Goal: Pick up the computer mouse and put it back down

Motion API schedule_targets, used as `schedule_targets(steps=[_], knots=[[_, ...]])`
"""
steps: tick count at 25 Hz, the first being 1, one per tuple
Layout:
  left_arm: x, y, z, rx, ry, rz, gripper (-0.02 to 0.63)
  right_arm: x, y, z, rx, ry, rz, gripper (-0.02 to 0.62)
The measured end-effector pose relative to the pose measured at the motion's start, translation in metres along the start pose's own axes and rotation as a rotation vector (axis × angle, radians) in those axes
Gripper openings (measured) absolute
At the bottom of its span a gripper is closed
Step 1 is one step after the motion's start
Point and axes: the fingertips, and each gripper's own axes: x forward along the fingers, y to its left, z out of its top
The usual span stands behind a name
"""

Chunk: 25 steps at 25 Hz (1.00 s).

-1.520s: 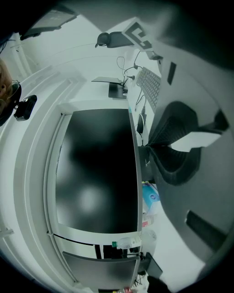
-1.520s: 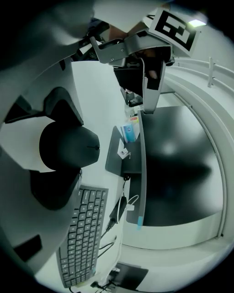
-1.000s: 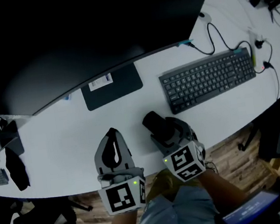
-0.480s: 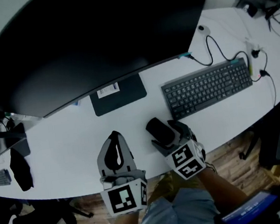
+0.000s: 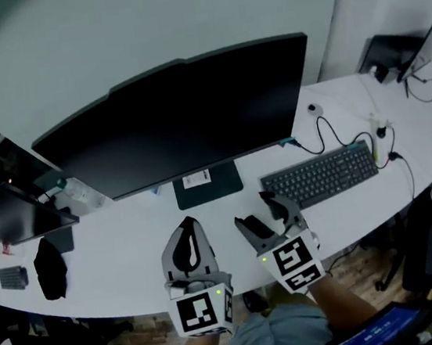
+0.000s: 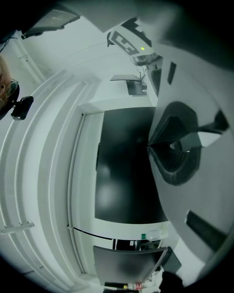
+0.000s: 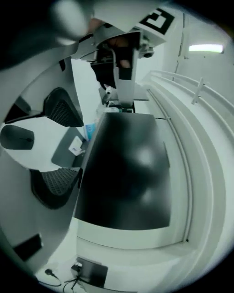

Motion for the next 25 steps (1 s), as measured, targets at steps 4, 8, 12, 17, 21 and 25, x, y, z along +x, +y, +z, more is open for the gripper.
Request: schedule_targets(steps=[4,8,12,17,21,25], knots=[[-0.007,0.005,0.044,0.021,-0.090,0.023,0.008,-0.031,-0.005,0.080,-0.067,-0.225,-0.041,0.177],[-0.018,0.006,0.080,0.024,-0.165,0.039,0.008,-0.061,-0.001,0.130,-0.089,-0.379,-0.056,0.046],[-0.027,0.003,0.105,0.030,-0.222,0.038,0.008,-0.076,0.005,0.152,-0.109,-0.440,-0.060,0.015],[-0.034,0.002,0.111,0.043,-0.234,0.039,0.008,-0.081,0.010,0.153,-0.124,-0.446,-0.059,0.015],[-0.036,-0.005,0.107,0.045,-0.226,0.027,0.008,-0.083,0.008,0.152,-0.115,-0.454,-0.060,0.014],[-0.036,-0.007,0.105,0.040,-0.212,0.020,0.008,-0.084,0.010,0.152,-0.109,-0.461,-0.057,0.014]])
